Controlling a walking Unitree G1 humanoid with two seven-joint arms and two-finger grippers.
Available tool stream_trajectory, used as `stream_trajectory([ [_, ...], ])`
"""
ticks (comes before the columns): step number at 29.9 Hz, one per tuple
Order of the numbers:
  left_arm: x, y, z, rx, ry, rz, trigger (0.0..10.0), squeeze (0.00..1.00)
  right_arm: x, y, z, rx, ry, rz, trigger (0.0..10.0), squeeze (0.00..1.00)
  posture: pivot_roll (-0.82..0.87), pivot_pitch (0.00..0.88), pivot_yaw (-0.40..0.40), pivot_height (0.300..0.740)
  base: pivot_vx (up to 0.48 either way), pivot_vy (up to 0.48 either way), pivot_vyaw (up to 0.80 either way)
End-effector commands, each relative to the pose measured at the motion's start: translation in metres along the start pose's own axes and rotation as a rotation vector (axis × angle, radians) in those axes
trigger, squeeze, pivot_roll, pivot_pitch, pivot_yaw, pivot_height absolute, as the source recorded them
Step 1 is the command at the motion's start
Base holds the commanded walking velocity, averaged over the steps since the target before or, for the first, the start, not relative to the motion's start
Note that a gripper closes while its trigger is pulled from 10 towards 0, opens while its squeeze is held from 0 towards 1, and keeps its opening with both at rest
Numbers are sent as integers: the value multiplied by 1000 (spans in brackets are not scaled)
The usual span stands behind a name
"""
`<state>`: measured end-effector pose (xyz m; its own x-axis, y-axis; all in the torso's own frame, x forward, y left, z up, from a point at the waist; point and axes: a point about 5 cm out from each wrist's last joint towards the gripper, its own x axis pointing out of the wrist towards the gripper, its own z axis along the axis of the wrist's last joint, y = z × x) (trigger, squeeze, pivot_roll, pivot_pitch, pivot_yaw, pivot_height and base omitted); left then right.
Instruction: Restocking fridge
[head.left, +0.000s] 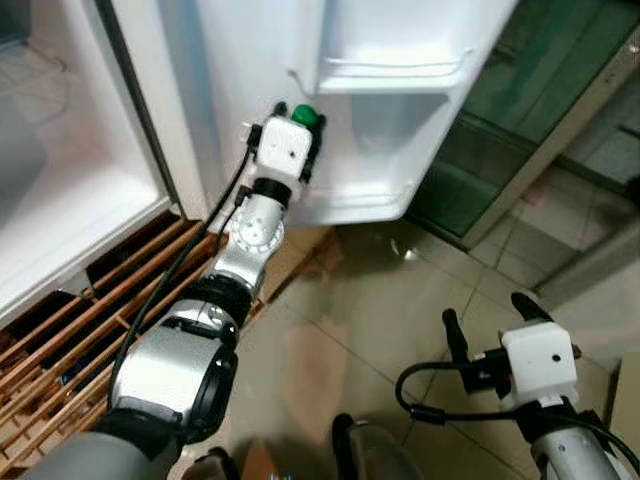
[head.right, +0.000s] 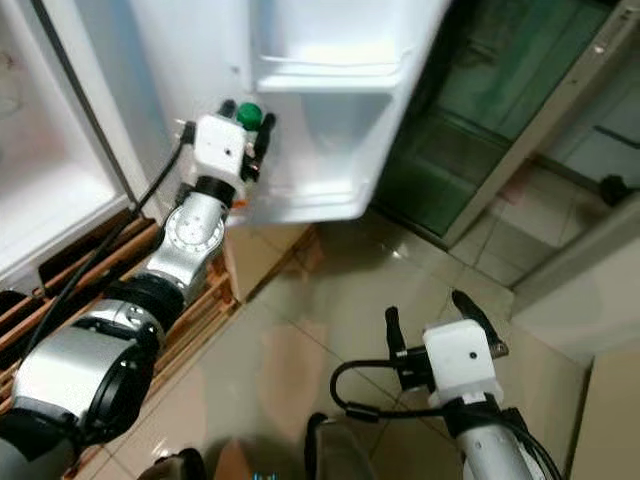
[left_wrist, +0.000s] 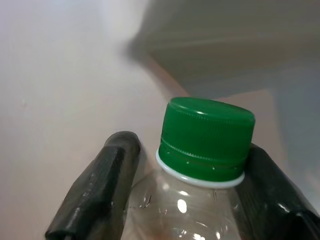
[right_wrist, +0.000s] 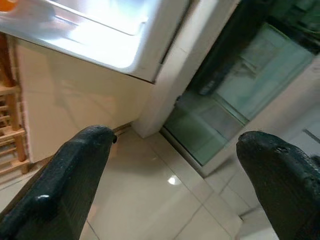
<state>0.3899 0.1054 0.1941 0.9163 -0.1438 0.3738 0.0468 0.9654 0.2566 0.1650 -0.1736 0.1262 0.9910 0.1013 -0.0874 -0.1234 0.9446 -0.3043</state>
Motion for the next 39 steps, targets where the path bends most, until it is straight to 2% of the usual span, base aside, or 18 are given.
stream_trajectory([
  [1,-6,24,-21,-23,148,145,10000,1000,-1,0,-4,-6,24,2,10000,0,-419,190,-66,740,0,0,0],
  [3,-7,29,-23,-34,161,173,10000,1000,0,0,-4,-4,24,2,10000,0,-416,189,-66,740,0,0,0],
  [8,-7,36,-20,16,136,223,10000,1000,2,0,-5,-2,23,9,10000,0,-402,179,-62,740,0,0,0],
  [13,-6,43,-12,36,76,252,10000,1000,4,0,-5,3,20,7,10000,0,-391,171,-61,740,0,0,0],
  [15,-4,53,-3,36,31,276,10000,1000,7,2,-8,9,22,13,10000,0,-369,158,-58,740,0,0,0],
  [17,-4,54,-2,36,27,278,10000,1000,8,2,-8,10,23,14,10000,0,-366,156,-57,740,0,0,0],
  [18,-2,55,5,41,-7,264,10000,1000,11,4,-9,13,17,20,10000,0,-350,142,-53,740,0,0,0],
  [24,3,52,20,68,-72,226,10000,1000,20,6,-8,19,-3,26,10000,0,-332,120,-45,740,0,0,0],
  [25,5,48,29,87,-114,204,10000,1000,24,8,-8,20,-9,27,10000,0,-323,104,-36,740,0,0,0],
  [31,9,45,44,83,-167,175,10000,1000,28,10,-10,22,-16,23,10000,0,-316,81,-17,740,0,0,0],
  [33,7,43,46,69,-167,157,10000,1000,30,10,-10,23,-21,16,10000,0,-310,72,-8,740,0,0,0],
  [35,-3,39,41,20,-119,122,10000,1000,34,10,-11,25,-27,8,10000,0,-294,57,7,740,0,0,0],
  [39,-22,31,33,4,-73,63,10000,1000,41,10,-12,34,-36,-2,10000,0,-259,33,24,740,0,0,0],
])
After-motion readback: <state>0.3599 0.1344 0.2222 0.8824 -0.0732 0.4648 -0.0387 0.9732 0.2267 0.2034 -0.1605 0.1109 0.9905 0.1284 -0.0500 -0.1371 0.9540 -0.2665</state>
